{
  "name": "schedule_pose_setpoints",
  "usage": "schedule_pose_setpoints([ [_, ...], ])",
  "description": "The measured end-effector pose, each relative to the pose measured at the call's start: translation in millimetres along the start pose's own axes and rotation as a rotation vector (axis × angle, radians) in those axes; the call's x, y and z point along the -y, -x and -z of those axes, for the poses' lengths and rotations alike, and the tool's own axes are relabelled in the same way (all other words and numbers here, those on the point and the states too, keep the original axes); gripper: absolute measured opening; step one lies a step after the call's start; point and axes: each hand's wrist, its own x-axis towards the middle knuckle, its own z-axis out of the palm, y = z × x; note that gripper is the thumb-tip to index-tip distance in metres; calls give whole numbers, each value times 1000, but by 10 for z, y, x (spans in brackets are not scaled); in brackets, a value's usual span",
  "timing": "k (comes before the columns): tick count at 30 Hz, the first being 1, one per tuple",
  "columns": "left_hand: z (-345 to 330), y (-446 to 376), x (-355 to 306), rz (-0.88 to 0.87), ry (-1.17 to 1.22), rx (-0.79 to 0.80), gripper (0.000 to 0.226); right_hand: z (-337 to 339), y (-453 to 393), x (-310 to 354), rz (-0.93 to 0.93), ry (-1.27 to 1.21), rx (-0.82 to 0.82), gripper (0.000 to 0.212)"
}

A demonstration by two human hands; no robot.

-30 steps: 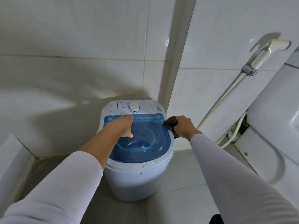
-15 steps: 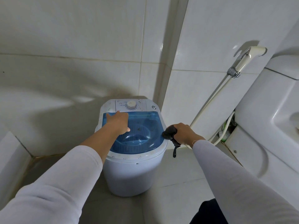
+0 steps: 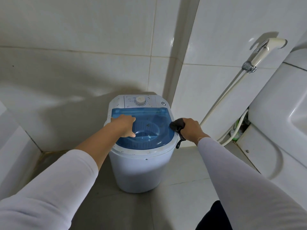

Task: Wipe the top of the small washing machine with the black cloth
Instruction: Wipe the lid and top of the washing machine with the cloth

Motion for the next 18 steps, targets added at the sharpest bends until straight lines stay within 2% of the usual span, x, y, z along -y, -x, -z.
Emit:
schedule_pose_setpoints([
  [6,-3,-41,-25,-2,-48,-16,71,-29,132,-1,1,6,8,50],
  [18,-46,39,89,-74,36,-41,77,-252,646,60,-16,-9,-18,54],
])
